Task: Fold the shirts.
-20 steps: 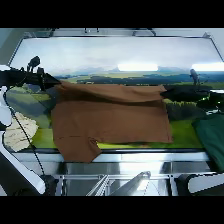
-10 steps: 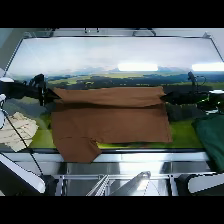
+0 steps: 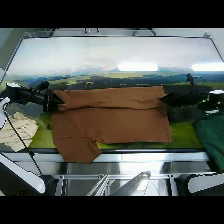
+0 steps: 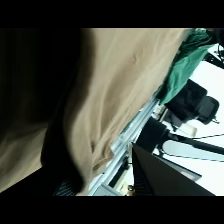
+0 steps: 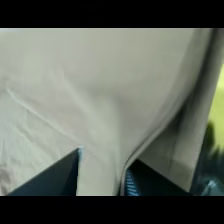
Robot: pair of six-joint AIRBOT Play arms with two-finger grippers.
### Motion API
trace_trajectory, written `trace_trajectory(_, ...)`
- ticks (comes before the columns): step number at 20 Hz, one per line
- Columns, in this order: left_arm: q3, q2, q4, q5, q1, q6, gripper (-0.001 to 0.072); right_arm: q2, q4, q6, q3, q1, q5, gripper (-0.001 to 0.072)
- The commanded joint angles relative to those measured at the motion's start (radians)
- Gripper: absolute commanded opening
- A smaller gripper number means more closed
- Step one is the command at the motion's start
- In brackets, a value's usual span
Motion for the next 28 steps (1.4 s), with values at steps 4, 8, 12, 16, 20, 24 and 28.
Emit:
trace_trajectory(4,-0.020,0.134,0.057,-0.001,0.090,-0.032,0.0595,0.047,-0.119,0.147,0.000,-0.089,0.119,0.0304)
trace_trajectory(8,-0.351,0.362,0.117,0.054,0.218,0.004,0.0594,0.188,-0.288,0.284,-0.069,-0.175,0.200,0.0304)
trace_trajectory(12,-0.709,0.575,0.125,0.212,0.317,0.053,0.0593,0.379,-0.522,0.396,-0.312,-0.241,0.160,0.0483)
trace_trajectory(16,-0.887,0.669,0.122,0.299,0.328,0.148,0.0594,0.420,-0.530,0.334,-0.471,-0.283,0.116,0.0484)
trace_trajectory(20,-0.957,0.752,0.122,0.374,0.294,0.261,0.0594,0.417,-0.414,0.212,-0.555,-0.274,0.025,0.0481)
trace_trajectory(24,-0.993,0.813,0.129,0.383,0.278,0.321,0.0593,0.384,-0.407,0.209,-0.574,-0.240,-0.012,0.0477)
trace_trajectory(28,-0.993,0.814,0.141,0.364,0.277,0.320,0.0592,0.364,-0.396,0.209,-0.573,-0.153,-0.023,0.0355)
